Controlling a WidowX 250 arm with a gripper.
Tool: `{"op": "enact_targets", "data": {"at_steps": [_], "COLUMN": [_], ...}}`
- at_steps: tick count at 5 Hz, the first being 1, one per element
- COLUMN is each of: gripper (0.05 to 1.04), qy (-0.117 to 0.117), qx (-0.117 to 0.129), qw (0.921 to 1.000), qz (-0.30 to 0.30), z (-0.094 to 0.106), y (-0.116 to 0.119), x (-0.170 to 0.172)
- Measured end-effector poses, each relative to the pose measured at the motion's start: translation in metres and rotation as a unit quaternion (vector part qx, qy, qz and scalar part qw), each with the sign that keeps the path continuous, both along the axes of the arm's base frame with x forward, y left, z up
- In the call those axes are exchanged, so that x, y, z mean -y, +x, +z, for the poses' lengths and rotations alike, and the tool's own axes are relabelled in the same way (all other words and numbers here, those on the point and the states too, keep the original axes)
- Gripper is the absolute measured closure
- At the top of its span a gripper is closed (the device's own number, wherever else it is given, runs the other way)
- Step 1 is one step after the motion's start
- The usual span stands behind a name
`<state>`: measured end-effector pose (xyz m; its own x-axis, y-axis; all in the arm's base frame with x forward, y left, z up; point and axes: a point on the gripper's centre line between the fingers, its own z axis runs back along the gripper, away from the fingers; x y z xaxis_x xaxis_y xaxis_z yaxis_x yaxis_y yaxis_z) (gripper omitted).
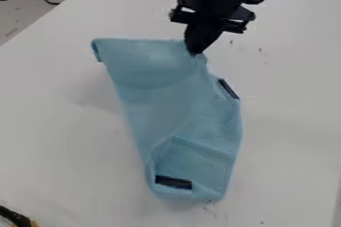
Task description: Fold the cloth from bottom right to top left
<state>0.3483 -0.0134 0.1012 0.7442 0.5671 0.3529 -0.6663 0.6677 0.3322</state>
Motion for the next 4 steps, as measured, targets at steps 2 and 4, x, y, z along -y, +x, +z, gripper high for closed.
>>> {"op": "enact_targets", "data": {"at_steps": [2,4], "gripper": [1.028,1.028], "qy": [-0.038,-0.061], "qx": [-0.008,-0.006], "qw": [0.9983,0.9946], "qz": [-0.043,-0.084], "z": [-0.026,-0.040], "y": [0.019,0.041], "x": [0.029,0.057]}}
